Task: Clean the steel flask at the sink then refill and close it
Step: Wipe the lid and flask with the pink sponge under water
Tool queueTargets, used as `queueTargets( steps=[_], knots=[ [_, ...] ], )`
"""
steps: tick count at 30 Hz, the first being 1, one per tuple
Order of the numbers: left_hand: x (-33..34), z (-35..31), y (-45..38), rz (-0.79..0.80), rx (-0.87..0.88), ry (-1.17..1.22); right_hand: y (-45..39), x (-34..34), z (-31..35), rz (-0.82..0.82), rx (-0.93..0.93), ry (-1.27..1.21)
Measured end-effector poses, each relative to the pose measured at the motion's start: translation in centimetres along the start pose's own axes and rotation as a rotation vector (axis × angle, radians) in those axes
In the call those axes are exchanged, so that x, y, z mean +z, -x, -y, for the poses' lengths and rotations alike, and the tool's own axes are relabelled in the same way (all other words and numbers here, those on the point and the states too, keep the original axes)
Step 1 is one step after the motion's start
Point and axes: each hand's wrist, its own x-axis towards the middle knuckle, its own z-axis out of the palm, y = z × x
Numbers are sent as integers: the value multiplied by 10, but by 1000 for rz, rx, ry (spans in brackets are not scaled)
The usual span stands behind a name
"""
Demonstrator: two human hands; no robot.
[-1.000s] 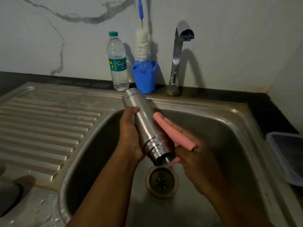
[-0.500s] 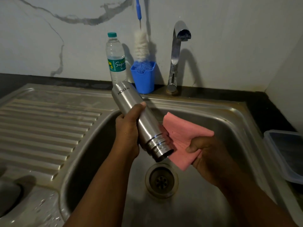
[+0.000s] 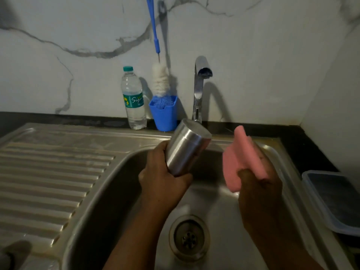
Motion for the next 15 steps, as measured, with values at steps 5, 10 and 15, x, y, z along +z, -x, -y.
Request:
queueTargets(
  steps=[5, 10, 15],
  knots=[
    [2, 1, -1, -9, 59, -178, -9, -9, -23, 115, -544, 430],
    [5, 1, -1, -14, 124, -251, -5, -3, -24, 201, -623, 501],
    [5, -2, 1, -13, 178, -258, -5, 1, -32, 242, -684, 490]
  ],
)
